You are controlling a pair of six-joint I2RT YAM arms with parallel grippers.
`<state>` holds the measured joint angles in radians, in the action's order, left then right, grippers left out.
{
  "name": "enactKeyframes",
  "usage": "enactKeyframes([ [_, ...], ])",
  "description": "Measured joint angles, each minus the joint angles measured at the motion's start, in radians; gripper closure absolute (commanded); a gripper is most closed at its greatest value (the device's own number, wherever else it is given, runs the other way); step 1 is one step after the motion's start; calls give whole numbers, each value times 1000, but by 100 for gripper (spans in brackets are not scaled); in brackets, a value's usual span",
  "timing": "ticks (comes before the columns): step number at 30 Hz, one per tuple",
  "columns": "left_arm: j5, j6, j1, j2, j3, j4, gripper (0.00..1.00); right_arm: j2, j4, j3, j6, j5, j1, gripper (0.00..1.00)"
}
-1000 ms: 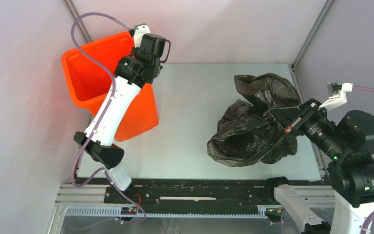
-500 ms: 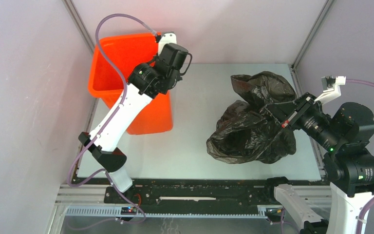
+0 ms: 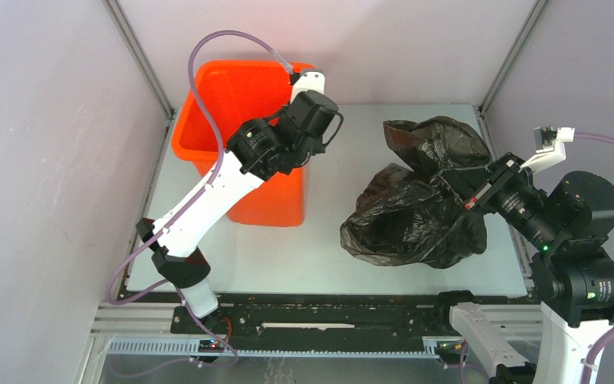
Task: Put the trash bags into the trash bin
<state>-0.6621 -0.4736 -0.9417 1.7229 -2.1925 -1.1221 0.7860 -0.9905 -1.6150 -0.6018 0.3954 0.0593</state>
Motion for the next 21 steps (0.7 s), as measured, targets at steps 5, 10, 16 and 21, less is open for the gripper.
enactKeyframes([
  [5,68,48,-11,-2,0,53,24,9,-19,-34,26,-36,-4,100],
  [10,145,101,-14,-39,0,119,8,29,-5,-90,26,-65,-10,100],
  [16,197,143,-9,-182,0,183,3,100,23,-191,23,-70,-24,100],
  [21,174,177,26,-371,34,237,3,206,129,-292,-27,-27,-48,100],
])
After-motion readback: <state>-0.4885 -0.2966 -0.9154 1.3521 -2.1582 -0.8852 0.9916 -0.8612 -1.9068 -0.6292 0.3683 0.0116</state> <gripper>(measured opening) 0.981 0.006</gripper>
